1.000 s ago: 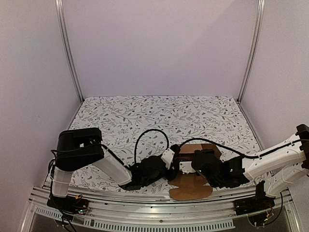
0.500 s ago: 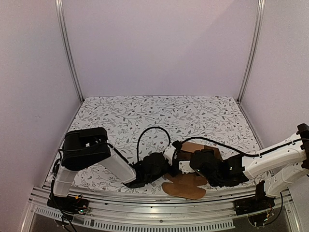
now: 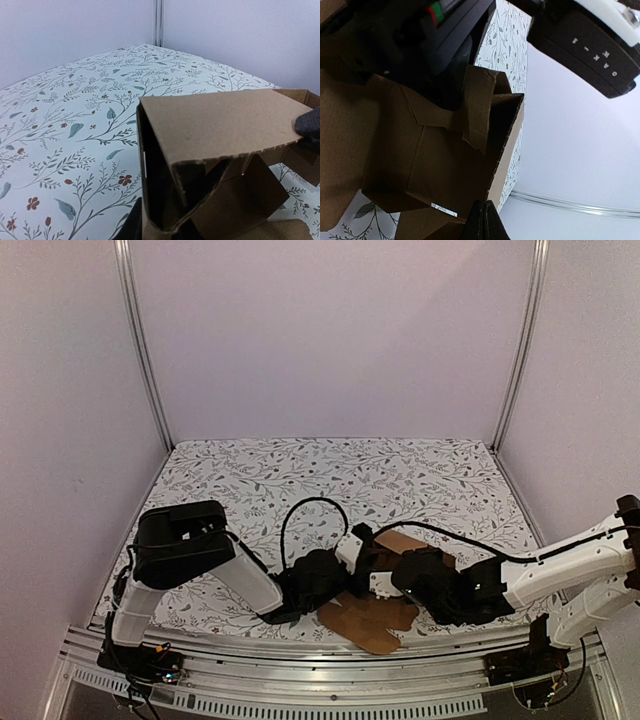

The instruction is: Fold the paper box

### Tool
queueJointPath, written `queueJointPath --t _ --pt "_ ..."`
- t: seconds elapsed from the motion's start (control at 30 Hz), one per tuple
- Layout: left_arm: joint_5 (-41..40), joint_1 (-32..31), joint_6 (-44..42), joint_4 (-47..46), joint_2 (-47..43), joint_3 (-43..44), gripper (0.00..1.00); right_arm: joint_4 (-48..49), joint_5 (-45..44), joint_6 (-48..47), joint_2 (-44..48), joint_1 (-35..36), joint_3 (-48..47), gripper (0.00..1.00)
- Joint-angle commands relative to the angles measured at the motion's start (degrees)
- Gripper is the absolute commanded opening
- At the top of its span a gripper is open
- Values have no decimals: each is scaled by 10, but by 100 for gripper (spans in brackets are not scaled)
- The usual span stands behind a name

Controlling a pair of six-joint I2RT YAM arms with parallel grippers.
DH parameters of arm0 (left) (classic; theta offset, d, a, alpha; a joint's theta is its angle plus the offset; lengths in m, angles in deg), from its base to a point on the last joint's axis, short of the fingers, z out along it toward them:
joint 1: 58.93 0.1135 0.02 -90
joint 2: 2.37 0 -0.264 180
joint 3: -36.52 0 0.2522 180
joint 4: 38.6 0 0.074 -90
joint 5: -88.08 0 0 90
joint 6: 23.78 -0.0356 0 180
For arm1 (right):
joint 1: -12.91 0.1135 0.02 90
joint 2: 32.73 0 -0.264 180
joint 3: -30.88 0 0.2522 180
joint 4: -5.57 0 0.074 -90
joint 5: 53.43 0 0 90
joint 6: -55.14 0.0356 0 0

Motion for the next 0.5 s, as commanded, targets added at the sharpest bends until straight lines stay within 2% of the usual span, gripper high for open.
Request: queueJointPath --t 0.0,0.07,0.13,0.2,0.3,0.47 --pt "-29 10 19 -55 11 -1 17 -62 44 30 -5 9 -21 0" --pt "-20 9 20 -57 11 -1 17 -70 52 39 -4 9 -28 3" --pt "-10 10 17 -55 11 -1 17 -96 66 44 -3 8 -33 11" --pt "-6 10 12 -50 10 -2 16 -133 80 47 4 8 -42 23" --pt "-1 11 6 -45 8 -2 15 -245 138 62 33 -15 -87 45" --pt "2 12 -5 -32 8 7 13 -405 281 90 61 -78 -183 55"
